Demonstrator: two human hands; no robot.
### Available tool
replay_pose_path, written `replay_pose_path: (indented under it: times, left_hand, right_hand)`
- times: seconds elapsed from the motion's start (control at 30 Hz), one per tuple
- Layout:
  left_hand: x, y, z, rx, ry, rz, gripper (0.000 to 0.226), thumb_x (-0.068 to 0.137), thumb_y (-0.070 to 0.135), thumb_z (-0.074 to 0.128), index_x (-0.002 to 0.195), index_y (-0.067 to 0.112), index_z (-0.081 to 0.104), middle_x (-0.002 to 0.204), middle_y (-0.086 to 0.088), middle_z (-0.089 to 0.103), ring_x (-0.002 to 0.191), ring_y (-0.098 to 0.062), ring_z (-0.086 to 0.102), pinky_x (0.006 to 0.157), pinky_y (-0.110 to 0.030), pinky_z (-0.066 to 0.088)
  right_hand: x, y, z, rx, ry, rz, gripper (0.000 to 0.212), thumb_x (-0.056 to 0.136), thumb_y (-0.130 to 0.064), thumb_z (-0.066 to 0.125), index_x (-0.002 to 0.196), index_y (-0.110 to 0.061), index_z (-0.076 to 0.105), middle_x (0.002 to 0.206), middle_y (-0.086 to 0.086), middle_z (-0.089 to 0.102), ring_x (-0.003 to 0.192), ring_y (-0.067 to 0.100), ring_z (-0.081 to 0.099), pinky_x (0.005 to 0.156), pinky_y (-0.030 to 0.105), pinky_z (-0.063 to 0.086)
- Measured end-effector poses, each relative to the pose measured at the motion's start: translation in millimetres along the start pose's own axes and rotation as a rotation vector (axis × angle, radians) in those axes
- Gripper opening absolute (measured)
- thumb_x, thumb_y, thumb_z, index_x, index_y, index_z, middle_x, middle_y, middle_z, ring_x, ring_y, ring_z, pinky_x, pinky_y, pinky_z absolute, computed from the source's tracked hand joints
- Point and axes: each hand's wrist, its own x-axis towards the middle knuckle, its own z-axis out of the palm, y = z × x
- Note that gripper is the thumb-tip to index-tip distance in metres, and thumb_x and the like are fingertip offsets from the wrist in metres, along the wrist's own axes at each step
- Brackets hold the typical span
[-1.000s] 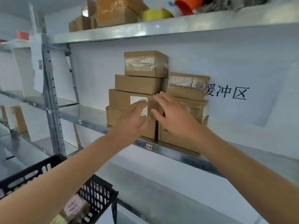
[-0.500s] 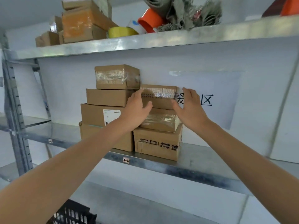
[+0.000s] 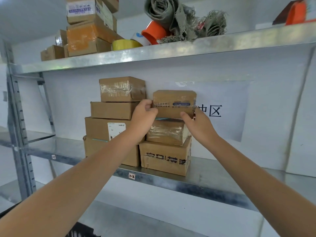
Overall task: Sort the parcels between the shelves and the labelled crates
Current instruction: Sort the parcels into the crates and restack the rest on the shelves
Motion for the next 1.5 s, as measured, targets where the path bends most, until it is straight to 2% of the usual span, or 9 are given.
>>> replay_pose_path:
  times: [0.1, 0.3, 0.47, 0.63, 0.77, 0.93, 1.13, 1.37, 1.5]
  left_hand:
    - [-13, 6, -11, -0.126, 0.040, 0.025, 0.028, 0.095, 0.011, 0.055, 0.123, 0.015, 0.059, 0.119, -0.002, 0.065, 0.111, -0.016, 0.063, 0.103, -0.040, 0.050]
    - [-51, 14, -48, -0.286, 0.140, 0.085, 0.011, 0.098, 0.015, 0.054, 0.087, 0.014, 0.057, 0.115, -0.018, 0.068, 0.110, -0.038, 0.064, 0.101, -0.052, 0.050]
    - [-82, 4, -72, -0.381, 0.211, 0.098, 0.033, 0.097, 0.029, 0.058, 0.093, -0.003, 0.051, 0.108, -0.010, 0.074, 0.106, -0.023, 0.070, 0.101, -0.044, 0.052]
    - [-123, -23, -105, -0.212, 0.348, 0.112, 0.043, 0.079, 0.061, 0.066, 0.070, 0.022, 0.050, 0.094, 0.003, 0.073, 0.101, -0.019, 0.069, 0.100, -0.043, 0.050]
    - [-154, -54, -140, -0.148, 0.476, 0.080, 0.037, 0.077, 0.058, 0.072, 0.087, 0.023, 0.063, 0.088, 0.016, 0.070, 0.085, 0.002, 0.067, 0.081, -0.027, 0.049]
    - [-193, -83, -174, -0.066, 0.558, -0.022, 0.033, 0.081, 0.050, 0.066, 0.111, 0.036, 0.069, 0.100, 0.018, 0.071, 0.094, 0.002, 0.066, 0.079, -0.021, 0.054]
    - [-227, -95, -210, 0.024, 0.609, -0.137, 0.027, 0.093, 0.032, 0.062, 0.119, 0.036, 0.068, 0.109, 0.023, 0.071, 0.099, 0.009, 0.063, 0.074, -0.002, 0.048]
    - [-266, -103, -233, 0.174, 0.725, -0.280, 0.029, 0.097, 0.018, 0.061, 0.123, 0.032, 0.065, 0.110, 0.003, 0.062, 0.099, -0.008, 0.060, 0.086, -0.023, 0.050]
    - [-282, -105, -239, 0.093, 0.685, -0.332, 0.033, 0.103, 0.020, 0.050, 0.121, 0.043, 0.066, 0.122, 0.008, 0.061, 0.111, -0.009, 0.063, 0.089, -0.026, 0.053]
  right_hand:
    - [-14, -10, -7, 0.111, 0.050, -0.114, 0.024, 0.101, -0.037, 0.050, 0.124, -0.033, 0.053, 0.114, -0.022, 0.061, 0.105, -0.014, 0.054, 0.081, 0.002, 0.039]
    - [-45, -35, -1, 0.298, -0.014, -0.191, 0.031, 0.101, -0.054, 0.040, 0.124, -0.038, 0.052, 0.111, -0.031, 0.061, 0.101, -0.024, 0.051, 0.076, -0.006, 0.036]
    - [-61, -47, 18, 0.363, -0.033, -0.167, 0.044, 0.086, -0.082, 0.029, 0.104, -0.046, 0.047, 0.102, -0.028, 0.057, 0.094, -0.019, 0.053, 0.074, 0.011, 0.042]
    - [-68, -60, 50, 0.335, -0.127, -0.155, 0.059, 0.076, -0.087, 0.037, 0.097, -0.034, 0.051, 0.098, -0.002, 0.063, 0.083, -0.002, 0.056, 0.067, 0.022, 0.043]
    - [-84, -67, 92, 0.407, -0.286, -0.206, 0.038, 0.079, -0.072, 0.058, 0.106, -0.045, 0.054, 0.103, -0.033, 0.064, 0.091, -0.015, 0.060, 0.064, 0.005, 0.049]
    - [-105, -69, 149, 0.462, -0.519, -0.188, 0.025, 0.089, -0.050, 0.066, 0.113, -0.044, 0.060, 0.106, -0.027, 0.068, 0.096, -0.013, 0.062, 0.075, 0.007, 0.051]
    - [-117, -77, 199, 0.306, -0.621, -0.233, 0.031, 0.092, -0.052, 0.060, 0.109, -0.028, 0.068, 0.101, -0.018, 0.070, 0.089, -0.004, 0.065, 0.077, 0.023, 0.053]
    - [-139, -84, 240, 0.257, -0.746, -0.320, 0.037, 0.091, -0.035, 0.069, 0.126, -0.031, 0.058, 0.102, -0.017, 0.064, 0.085, -0.005, 0.060, 0.062, 0.009, 0.041]
    - [-158, -81, 254, 0.398, -0.872, -0.210, 0.045, 0.092, -0.065, 0.040, 0.111, -0.028, 0.056, 0.103, -0.011, 0.066, 0.084, -0.004, 0.066, 0.059, 0.009, 0.044]
